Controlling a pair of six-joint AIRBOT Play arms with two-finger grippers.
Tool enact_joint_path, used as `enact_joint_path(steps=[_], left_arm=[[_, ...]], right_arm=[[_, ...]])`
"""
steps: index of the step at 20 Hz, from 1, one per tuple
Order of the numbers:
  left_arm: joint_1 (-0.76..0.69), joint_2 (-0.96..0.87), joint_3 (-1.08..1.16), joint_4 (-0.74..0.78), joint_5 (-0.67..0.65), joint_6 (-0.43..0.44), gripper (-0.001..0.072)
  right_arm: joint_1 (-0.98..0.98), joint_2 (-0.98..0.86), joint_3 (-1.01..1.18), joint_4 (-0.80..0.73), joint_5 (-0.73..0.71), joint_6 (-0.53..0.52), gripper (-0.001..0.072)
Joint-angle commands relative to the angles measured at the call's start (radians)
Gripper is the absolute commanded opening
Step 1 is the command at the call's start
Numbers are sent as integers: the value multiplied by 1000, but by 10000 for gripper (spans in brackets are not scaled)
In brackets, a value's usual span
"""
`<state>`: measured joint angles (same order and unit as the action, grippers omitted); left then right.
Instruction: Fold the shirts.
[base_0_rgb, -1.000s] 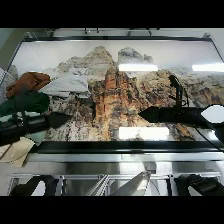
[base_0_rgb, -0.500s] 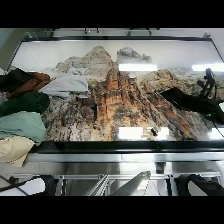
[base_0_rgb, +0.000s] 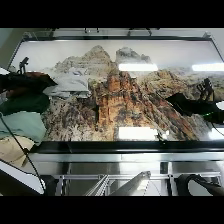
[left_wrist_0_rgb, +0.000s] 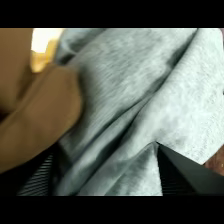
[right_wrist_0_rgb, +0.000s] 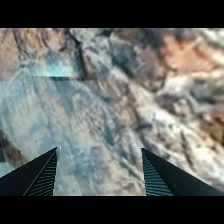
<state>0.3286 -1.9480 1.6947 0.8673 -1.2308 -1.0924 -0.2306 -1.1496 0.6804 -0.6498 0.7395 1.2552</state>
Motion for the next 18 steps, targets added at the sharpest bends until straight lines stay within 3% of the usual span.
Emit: enact_joint_path(steps=[1,3,4,5,6,7,8,9,11,13,18], left_arm=[[-71,-79,150,51,-179,-37,487],[-93,-79,216,53,-275,-37,300],[-104,-79,255,53,-321,-43,177],[-118,-76,294,47,-362,-61,-4],[-132,-61,314,25,-360,-76,-3],[-145,-39,320,-37,-347,-80,15],[-159,-11,320,-144,-338,-78,15],[-179,17,320,-263,-340,-69,15],[-232,91,319,-485,-360,-41,16],[-299,171,319,-604,-384,-30,17],[-489,329,319,-642,-394,-7,20]], right_arm=[[-5,-18,1,0,2,-3,573],[-5,-18,1,0,2,-3,572],[-5,-18,1,0,3,-3,572],[-5,-18,1,0,9,-3,572],[-5,-18,1,0,20,-3,550],[-5,-17,1,0,36,-3,342],[-6,-15,1,0,54,-11,86],[-7,-12,3,0,72,-41,17],[-9,6,17,0,115,-92,17],[-27,43,55,0,190,-105,17],[-105,212,140,0,298,-105,17]])
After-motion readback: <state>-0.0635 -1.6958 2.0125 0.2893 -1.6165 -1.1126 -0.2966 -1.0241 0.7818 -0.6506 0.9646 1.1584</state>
